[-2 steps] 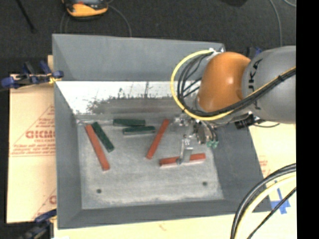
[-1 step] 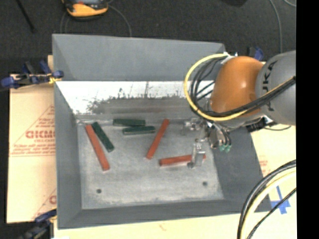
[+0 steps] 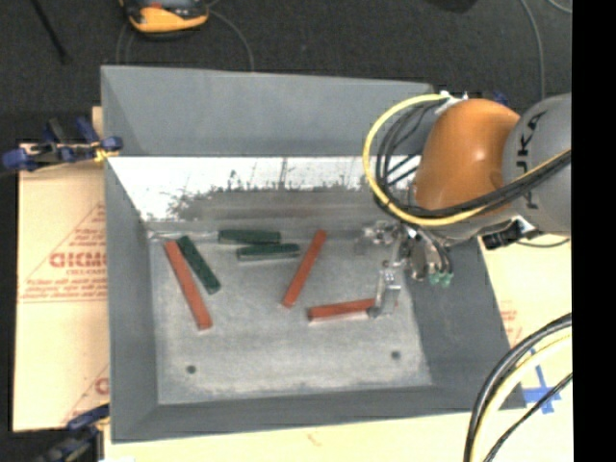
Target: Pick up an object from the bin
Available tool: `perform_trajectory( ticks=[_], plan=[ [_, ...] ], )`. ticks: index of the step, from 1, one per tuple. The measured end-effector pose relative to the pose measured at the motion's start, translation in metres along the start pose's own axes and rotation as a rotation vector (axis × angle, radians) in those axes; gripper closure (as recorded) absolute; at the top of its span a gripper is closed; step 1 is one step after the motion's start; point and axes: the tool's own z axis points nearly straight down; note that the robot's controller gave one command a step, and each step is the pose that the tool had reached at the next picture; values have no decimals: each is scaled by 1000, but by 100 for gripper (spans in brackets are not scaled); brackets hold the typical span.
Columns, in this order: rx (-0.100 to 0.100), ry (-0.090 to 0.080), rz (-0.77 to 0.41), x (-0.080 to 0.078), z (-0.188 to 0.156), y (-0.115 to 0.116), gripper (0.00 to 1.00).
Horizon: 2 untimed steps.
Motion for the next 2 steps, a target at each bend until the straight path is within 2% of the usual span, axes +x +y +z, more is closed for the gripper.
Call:
perform_trajectory(
  ticks=[1, 2],
  plan=[
    [0, 0, 79, 7, 86, -3, 0],
    [1, -21, 118, 5, 96, -1, 100]
  ],
)
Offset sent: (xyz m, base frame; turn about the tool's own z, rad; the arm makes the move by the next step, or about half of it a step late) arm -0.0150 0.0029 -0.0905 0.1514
